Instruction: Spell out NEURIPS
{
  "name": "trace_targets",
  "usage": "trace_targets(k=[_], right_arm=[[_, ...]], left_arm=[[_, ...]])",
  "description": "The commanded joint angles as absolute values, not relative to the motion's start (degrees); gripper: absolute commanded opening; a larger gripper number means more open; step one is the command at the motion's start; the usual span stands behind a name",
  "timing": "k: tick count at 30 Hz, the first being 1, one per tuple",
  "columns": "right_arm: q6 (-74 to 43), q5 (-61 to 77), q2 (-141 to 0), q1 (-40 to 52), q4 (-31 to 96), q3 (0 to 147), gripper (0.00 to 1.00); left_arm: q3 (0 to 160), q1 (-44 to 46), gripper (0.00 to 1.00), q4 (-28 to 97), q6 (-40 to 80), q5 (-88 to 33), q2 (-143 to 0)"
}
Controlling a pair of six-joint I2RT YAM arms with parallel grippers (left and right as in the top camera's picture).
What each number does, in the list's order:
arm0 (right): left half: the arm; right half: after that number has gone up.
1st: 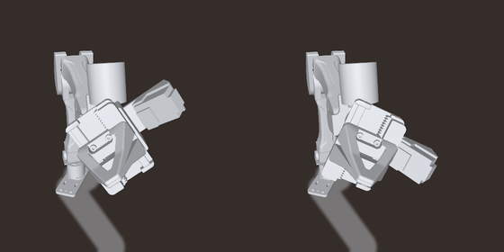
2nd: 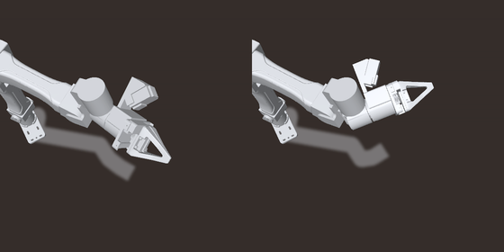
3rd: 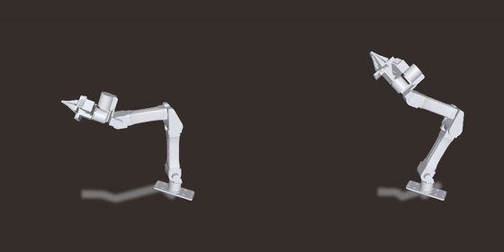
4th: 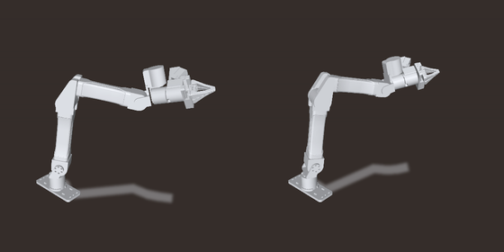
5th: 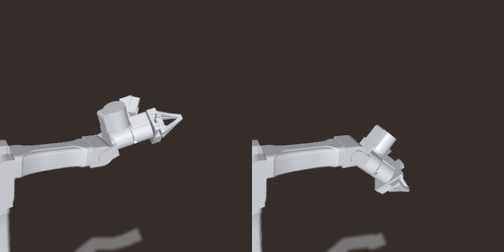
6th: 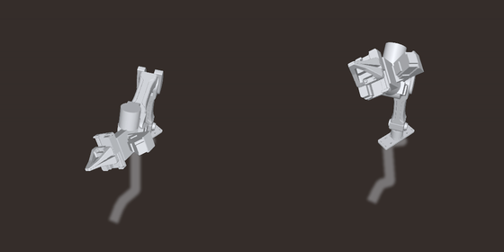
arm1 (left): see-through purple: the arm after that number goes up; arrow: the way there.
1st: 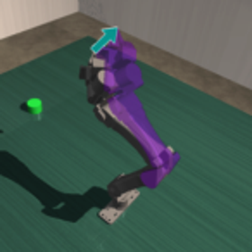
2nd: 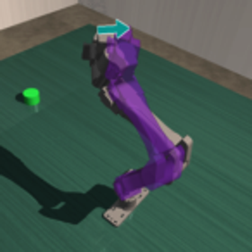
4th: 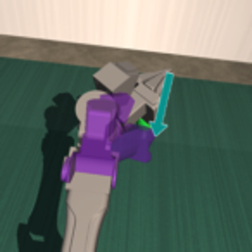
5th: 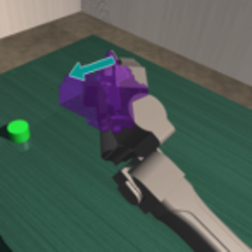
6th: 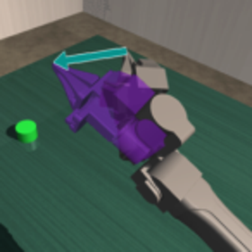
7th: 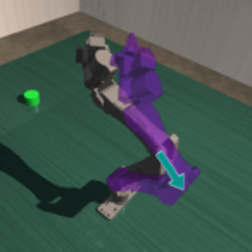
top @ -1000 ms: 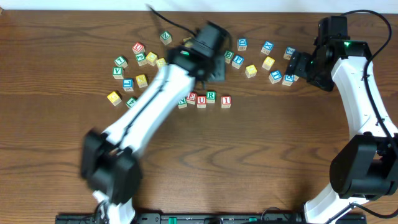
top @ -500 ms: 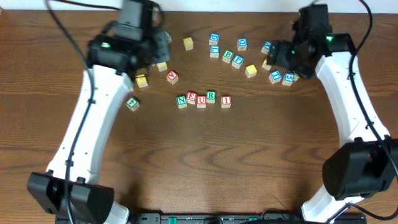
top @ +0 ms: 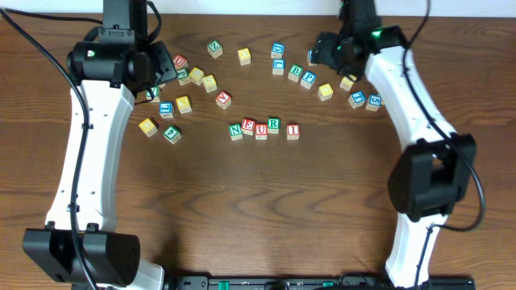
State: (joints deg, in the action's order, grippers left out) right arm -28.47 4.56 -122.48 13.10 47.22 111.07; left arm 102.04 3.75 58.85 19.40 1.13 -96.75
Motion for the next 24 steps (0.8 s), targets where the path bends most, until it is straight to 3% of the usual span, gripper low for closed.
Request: trace_targets(k=[1, 14, 24], right_arm=[[-31.38, 4.64, -123.96, 14.63, 45.89, 111.74, 0.69], [-34.33, 2.83, -130.52, 16.27, 43.70, 111.72, 0.55], [-35.70, 0.75, -134.08, 16.49, 42.04, 111.68, 0.55]], left_arm=[[102.02, 3.55, 0.46, 59.57, 18.63, 3.53, -96.18], [100.73, 3.55, 0.46, 59.59, 18.63, 3.68, -96.23], [100.71, 3.55, 0.46, 59.64, 18.65, 3.68, -96.23]])
